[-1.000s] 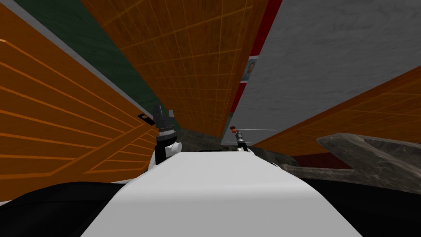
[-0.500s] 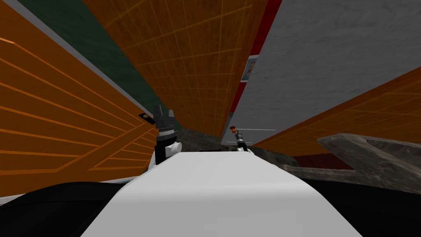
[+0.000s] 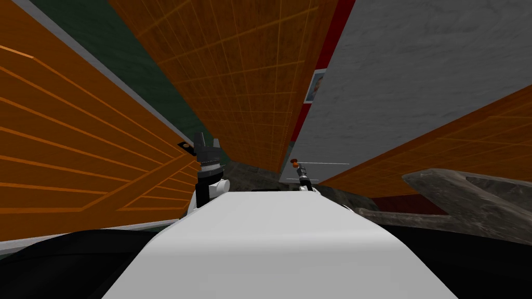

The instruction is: Pull the door open

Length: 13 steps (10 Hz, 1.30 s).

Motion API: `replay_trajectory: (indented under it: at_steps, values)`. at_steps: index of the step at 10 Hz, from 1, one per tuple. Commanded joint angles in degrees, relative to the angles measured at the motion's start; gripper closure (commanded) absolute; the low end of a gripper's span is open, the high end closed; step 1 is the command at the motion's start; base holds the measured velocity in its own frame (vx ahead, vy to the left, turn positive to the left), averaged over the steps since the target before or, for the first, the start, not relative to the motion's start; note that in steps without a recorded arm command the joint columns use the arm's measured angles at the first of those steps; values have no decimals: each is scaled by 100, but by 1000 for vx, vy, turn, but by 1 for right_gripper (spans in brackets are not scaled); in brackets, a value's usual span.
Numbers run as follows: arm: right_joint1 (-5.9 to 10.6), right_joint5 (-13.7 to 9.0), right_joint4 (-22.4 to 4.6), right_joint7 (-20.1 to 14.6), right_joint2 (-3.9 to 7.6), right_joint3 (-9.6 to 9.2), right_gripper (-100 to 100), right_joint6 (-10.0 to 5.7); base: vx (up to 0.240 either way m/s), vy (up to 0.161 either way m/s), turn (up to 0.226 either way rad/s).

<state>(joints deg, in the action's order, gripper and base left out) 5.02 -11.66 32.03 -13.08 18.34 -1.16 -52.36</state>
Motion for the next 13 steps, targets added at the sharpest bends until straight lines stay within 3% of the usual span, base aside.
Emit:
replay_trajectory:
  at_steps: [1, 3, 13]
  values:
    - [-63, 45, 221, 17, -126, -97, 100, 51, 9, -4, 20]
    - [-63, 45, 213, 17, -126, -97, 100, 51, -5, -2, -20]
    - [-4, -396, 223, -1403, -138, -288, 100, 116, -42, -18, 51]
